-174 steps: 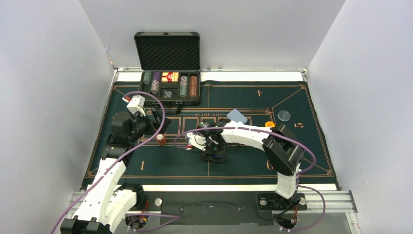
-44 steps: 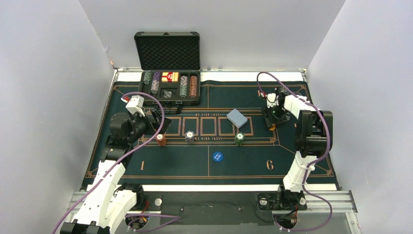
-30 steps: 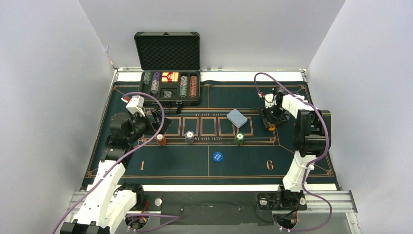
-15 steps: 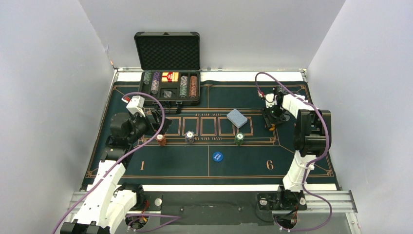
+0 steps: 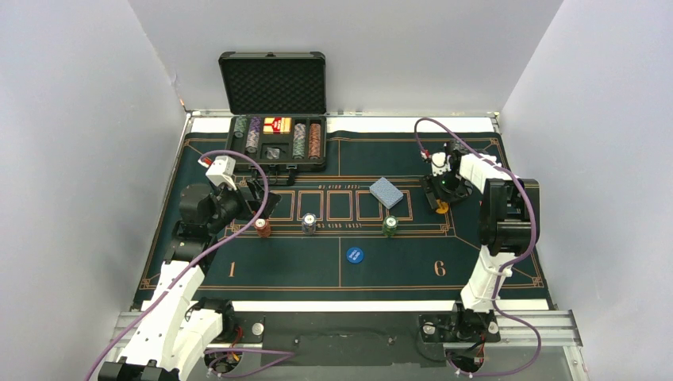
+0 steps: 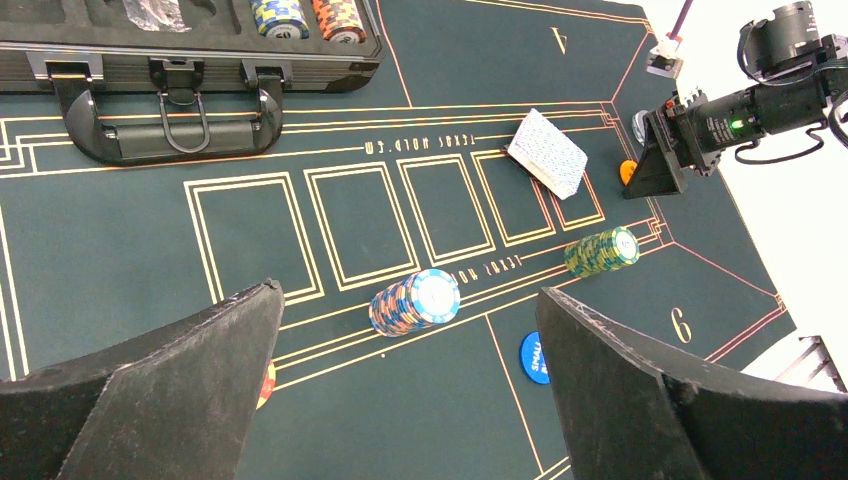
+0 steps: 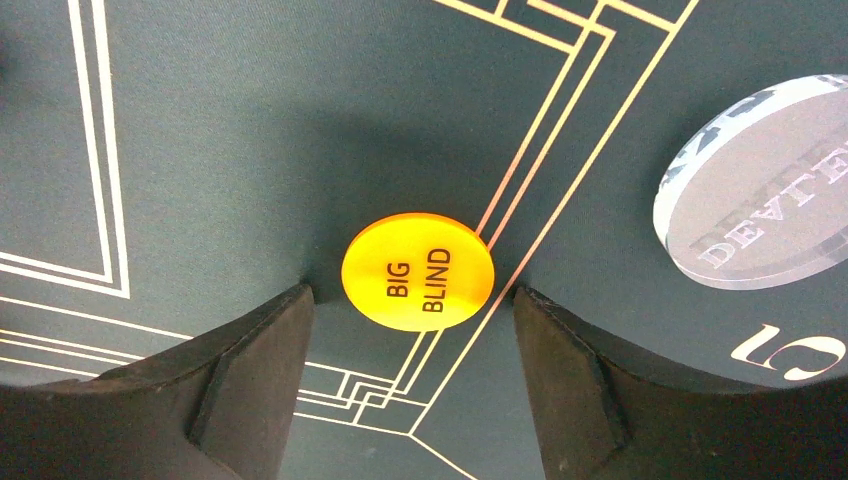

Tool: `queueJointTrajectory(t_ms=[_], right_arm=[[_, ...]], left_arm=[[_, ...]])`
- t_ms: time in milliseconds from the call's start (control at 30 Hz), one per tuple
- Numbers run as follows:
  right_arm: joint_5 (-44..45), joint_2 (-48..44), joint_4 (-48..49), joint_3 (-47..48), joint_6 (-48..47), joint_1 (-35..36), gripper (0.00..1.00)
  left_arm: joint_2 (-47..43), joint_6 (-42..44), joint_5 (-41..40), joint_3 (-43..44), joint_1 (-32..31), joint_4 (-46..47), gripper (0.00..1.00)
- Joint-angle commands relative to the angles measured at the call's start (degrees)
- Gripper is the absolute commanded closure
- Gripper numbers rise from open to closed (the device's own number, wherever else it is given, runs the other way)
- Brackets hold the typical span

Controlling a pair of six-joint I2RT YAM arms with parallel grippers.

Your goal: Distribute texas hold em gaming equipment

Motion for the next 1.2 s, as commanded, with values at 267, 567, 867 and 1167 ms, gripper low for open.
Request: queueJointTrajectory(t_ms=[267, 567, 867, 1167], right_arm=[[0.5, 1.1, 3.0, 2.3, 1.5, 1.5, 0.31], [0.7, 2.1, 2.6, 2.0, 1.6, 2.2, 0.49], [1.8, 1.5, 1.6, 1.1, 1.4, 2.0, 0.41], [0.5, 0.9, 1.2, 1.0, 0.9, 2.0, 0.63]], left_arm=[[-0.5, -0.1, 1.0, 0.1, 0.2, 3.2, 0.01], [-0.5, -0.1, 1.1, 0.1, 0.2, 3.2, 0.01], [-0.6, -0.1, 1.2, 0.1, 0.3, 3.2, 0.01], [-0.8, -0.1, 1.2, 0.0, 0.3, 3.0, 0.01]])
